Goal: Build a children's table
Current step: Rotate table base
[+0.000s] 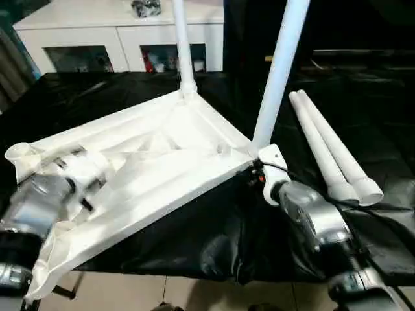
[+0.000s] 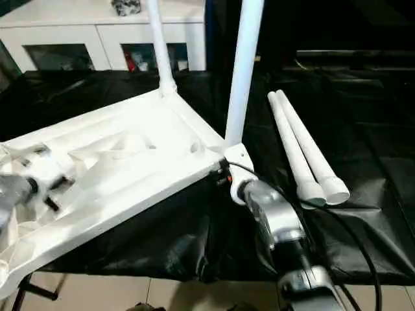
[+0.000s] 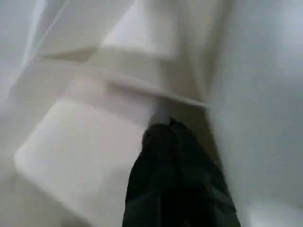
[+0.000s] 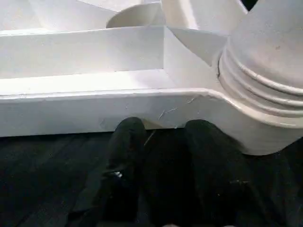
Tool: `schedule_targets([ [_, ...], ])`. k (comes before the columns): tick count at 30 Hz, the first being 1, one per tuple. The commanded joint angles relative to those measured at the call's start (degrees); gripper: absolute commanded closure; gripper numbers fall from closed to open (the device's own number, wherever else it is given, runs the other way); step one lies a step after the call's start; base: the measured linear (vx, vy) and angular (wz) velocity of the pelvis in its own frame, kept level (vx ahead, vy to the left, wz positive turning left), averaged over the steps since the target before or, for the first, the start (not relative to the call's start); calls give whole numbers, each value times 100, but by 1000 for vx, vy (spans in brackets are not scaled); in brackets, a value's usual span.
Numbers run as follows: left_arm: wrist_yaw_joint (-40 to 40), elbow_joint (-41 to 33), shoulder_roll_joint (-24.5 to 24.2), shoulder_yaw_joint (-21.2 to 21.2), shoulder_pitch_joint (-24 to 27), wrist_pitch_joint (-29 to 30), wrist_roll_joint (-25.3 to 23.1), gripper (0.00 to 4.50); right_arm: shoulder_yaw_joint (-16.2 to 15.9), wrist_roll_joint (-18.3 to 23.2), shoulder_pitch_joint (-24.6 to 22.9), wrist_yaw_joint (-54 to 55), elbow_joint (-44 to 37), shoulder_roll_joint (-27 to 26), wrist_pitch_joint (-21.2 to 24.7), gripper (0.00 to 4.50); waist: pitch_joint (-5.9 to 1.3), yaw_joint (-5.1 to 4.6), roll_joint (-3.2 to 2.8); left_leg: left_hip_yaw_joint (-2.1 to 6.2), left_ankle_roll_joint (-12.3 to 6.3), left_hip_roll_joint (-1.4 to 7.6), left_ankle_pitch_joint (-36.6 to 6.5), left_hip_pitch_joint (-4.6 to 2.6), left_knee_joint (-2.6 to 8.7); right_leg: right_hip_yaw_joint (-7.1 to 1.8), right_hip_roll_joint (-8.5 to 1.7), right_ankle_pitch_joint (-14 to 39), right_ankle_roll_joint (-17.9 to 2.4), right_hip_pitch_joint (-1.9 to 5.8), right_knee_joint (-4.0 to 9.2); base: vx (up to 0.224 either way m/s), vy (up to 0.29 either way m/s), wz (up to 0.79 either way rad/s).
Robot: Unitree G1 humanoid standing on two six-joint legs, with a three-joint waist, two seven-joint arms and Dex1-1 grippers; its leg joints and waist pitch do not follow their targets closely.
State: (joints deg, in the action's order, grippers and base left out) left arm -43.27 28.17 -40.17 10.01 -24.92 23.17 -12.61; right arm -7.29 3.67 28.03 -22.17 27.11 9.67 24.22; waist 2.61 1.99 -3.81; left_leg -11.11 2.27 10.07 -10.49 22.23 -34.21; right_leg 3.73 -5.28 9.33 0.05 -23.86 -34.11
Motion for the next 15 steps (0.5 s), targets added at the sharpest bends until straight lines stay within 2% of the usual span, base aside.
schedule_targets([
  [1, -495, -112, -88, 203, 36, -44, 77, 450, -33, -66, 160, 34, 192, -45, -145, 325, -357, 4, -34, 158, 122, 257, -1642, -150, 464, -248, -314, 1316, -1308, 236, 359, 0, 0, 0],
  [5, -1145, -430, -189, 405, 54, -92, 268, 450, 16, -97, 367, 33, 551, -84, -324, 355, -372, 4, -36, 148, 134, 258, -1577, -156, 459, -247, -310, 1110, -1384, 256, 326, 0, 0, 0],
  [6, -1688, -757, -144, 381, 54, -139, 710, 450, 29, -125, 480, 20, 754, -113, -433, 377, -375, -1, -49, 148, 134, 256, -1556, -153, 457, -247, -309, 1069, -1404, 264, 318, 0, 0, 0],
  [9, -2205, -1072, -82, 319, 68, -192, 1139, 450, 35, -145, 616, 0, 1056, -146, -625, 394, -387, 26, -47, 122, 136, 260, -1450, -167, 436, -248, -312, 876, -1539, 261, 295, 0, 0, 0],
  [11, -2488, -1324, 37, 259, 82, -247, 1476, 450, 20, -149, 663, -15, 1166, -162, -709, 411, -388, 25, -31, 113, 81, 256, -1343, -145, 432, -238, -302, 723, -1584, 287, 266, 0, 0, 0],
  [15, -2720, -1589, 325, 326, 17, -146, 1755, 450, -6, -151, 695, -71, 1251, -207, -800, 440, -385, 34, -8, 94, 0, 255, -1281, -139, 416, -241, -306, 810, -1586, 304, 277, 0, 0, 0],
])
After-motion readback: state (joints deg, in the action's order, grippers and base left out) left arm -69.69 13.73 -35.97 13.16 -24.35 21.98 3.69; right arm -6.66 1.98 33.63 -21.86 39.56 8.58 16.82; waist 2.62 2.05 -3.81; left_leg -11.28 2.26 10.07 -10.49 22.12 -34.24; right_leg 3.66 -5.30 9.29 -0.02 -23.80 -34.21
